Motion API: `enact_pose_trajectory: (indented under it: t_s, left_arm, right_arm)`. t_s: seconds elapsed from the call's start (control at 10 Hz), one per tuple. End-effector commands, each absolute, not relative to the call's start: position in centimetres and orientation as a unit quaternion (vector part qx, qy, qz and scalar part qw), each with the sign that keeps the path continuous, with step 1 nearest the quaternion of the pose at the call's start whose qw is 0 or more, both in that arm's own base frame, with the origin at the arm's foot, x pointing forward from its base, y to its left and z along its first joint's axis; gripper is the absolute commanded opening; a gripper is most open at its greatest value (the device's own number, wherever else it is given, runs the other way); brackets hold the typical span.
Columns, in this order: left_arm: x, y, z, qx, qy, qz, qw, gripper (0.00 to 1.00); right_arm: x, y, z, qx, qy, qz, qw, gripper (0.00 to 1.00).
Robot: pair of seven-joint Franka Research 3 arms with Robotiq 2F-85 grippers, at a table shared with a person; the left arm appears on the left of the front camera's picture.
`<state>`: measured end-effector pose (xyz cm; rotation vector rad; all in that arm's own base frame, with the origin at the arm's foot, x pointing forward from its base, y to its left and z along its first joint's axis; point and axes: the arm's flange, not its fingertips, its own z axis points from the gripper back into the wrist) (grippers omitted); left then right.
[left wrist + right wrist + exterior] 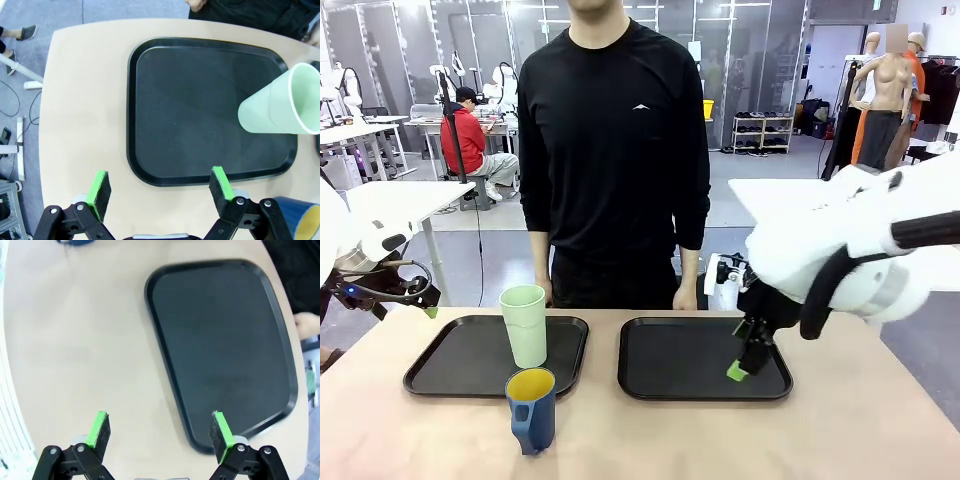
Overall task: Sort and store the cups by type.
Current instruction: Pick up the Handle plastic cup and place it into the empty Flat Tray.
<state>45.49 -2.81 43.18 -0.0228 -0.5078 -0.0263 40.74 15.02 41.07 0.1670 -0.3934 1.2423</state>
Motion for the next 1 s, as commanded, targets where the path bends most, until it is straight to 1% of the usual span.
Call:
enact_pose_trajectory:
  t_s: [0.0, 0.2, 0.4, 0.5, 0.9]
  left_arm:
    - [45.55, -2.75, 43.24, -0.012, -0.252, -0.013, 0.968, 1.0]
    - [45.55, -2.75, 43.24, -0.012, -0.252, -0.013, 0.968, 1.0]
    - [45.55, -2.75, 43.24, -0.012, -0.252, -0.013, 0.968, 1.0]
    - [45.55, -2.75, 43.24, -0.012, -0.252, -0.013, 0.968, 1.0]
    - [45.55, -2.75, 43.24, -0.012, -0.252, -0.013, 0.968, 1.0]
  right_arm:
    - [40.17, 15.17, 42.83, 0.07, -0.158, 0.586, 0.792, 1.0]
    - [40.02, 15.3, 42.97, 0.064, -0.135, 0.595, 0.79, 1.0]
    - [40.68, 16.02, 42.35, 0.069, -0.141, 0.593, 0.79, 1.0]
    - [39.83, 15.02, 42.62, 0.065, -0.146, 0.604, 0.781, 1.0]
    - [39.83, 15.02, 42.62, 0.065, -0.146, 0.604, 0.781, 1.0]
